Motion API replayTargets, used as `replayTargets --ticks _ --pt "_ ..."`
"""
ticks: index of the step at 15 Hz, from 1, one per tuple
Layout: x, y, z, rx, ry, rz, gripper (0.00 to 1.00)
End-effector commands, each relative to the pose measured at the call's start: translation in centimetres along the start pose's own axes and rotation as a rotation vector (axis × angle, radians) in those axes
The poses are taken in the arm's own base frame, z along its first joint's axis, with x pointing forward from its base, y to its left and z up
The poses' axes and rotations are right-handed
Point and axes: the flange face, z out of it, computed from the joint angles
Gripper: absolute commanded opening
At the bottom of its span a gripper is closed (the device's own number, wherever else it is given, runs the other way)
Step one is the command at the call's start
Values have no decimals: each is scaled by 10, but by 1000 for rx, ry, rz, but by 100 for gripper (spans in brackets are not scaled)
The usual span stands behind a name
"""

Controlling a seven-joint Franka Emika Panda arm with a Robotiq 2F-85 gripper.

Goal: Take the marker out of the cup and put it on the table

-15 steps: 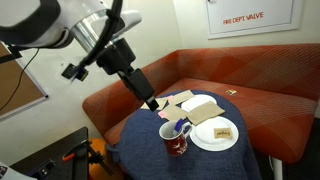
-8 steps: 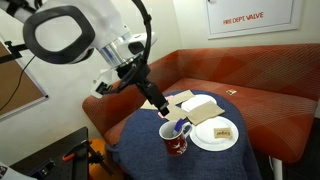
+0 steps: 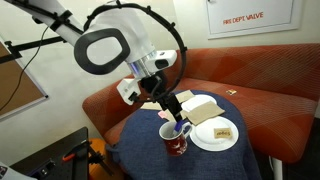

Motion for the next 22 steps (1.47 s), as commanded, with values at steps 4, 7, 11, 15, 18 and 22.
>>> replayTargets --ticks 4,7,11,15,18,22 --pt "22 -13 34 13 -22 4 100" --pt "26 -18 45 22 -32 3 100" --pt "30 -23 53 31 -41 1 74" --pt "32 -24 59 32 -49 0 51" --pt "32 -24 63 33 -56 0 54" --pt "31 -24 68 33 -67 -3 41"
